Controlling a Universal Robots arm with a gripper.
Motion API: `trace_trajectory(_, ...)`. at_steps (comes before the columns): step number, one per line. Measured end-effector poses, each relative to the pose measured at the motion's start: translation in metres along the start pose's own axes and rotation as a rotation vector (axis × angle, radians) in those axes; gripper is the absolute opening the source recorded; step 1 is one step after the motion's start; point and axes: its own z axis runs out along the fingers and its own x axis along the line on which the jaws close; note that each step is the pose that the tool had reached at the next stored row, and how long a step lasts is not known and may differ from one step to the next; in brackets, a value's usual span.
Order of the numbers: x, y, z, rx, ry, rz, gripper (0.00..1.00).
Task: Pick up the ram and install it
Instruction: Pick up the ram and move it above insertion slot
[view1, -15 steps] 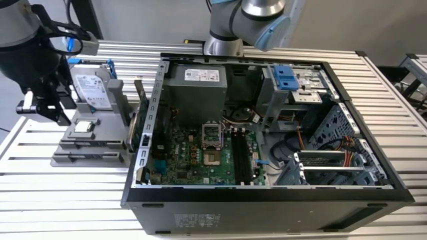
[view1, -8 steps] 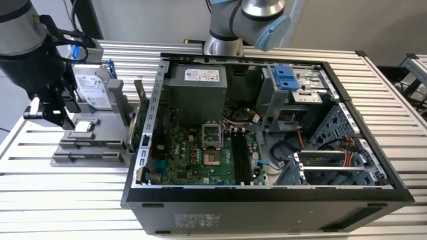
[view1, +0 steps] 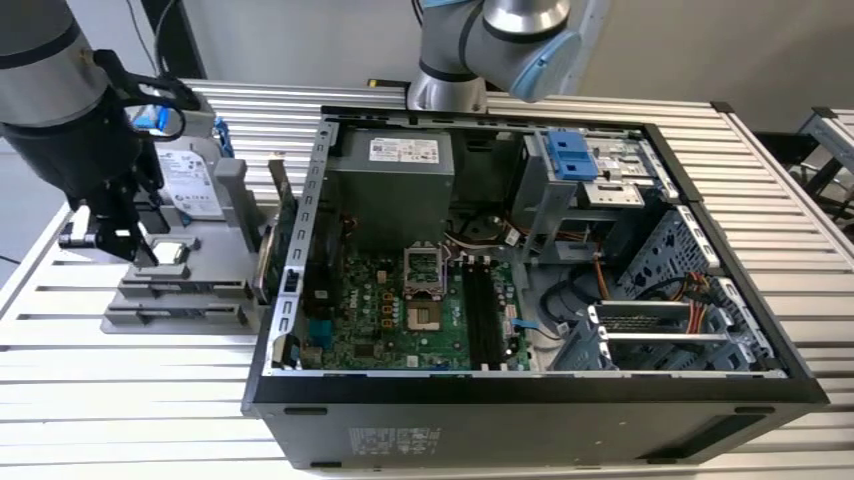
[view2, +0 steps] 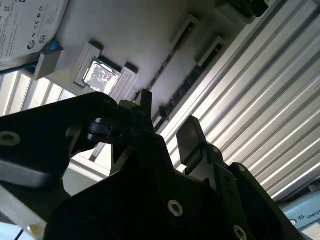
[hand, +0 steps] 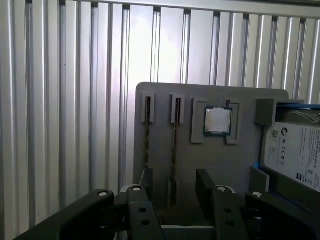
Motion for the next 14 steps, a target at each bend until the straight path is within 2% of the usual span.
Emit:
trace_trajectory(6, 0.0023, -0.0031, 0.0083, 0.0006, -0.0002, 0.007, 1.0)
trace_trajectory(14, 0.0082, -0.0035, 0.0202, 0.0009, -0.0002, 0.014, 1.0)
